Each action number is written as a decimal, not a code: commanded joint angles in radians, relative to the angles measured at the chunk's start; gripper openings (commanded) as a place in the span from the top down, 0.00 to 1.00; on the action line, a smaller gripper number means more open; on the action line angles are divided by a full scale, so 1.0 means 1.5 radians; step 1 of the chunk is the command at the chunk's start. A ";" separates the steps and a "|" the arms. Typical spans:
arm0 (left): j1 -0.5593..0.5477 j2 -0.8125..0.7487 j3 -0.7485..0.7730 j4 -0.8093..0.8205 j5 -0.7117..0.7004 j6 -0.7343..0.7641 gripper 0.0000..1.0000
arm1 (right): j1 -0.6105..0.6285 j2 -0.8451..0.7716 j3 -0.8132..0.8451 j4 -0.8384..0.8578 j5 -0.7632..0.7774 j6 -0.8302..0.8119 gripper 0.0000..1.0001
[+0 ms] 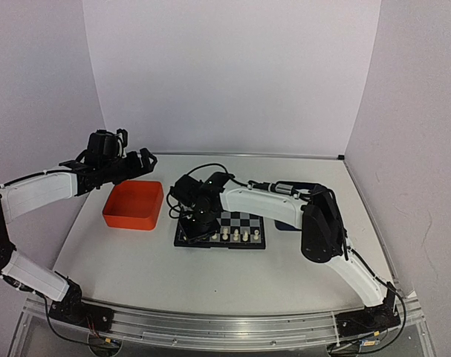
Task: Set up the chess pieces on the board
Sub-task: Adjust the chess piece on the chessboard.
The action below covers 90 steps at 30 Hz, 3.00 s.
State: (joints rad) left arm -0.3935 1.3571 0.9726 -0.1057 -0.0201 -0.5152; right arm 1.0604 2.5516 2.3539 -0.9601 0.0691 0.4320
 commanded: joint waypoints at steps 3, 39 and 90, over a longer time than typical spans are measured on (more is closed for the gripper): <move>0.003 -0.020 0.000 0.010 -0.003 0.010 0.00 | 0.001 -0.001 0.002 0.000 -0.002 0.005 0.65; 0.003 -0.002 0.006 0.018 -0.013 0.017 0.00 | 0.015 -0.046 -0.020 0.006 -0.031 -0.056 0.66; 0.003 -0.014 0.007 0.015 -0.031 0.023 0.00 | 0.006 -0.017 -0.029 0.005 -0.075 -0.255 0.68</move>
State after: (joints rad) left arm -0.3935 1.3571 0.9726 -0.1051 -0.0559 -0.4946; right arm 1.0721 2.5175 2.3043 -0.9450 -0.0584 0.1109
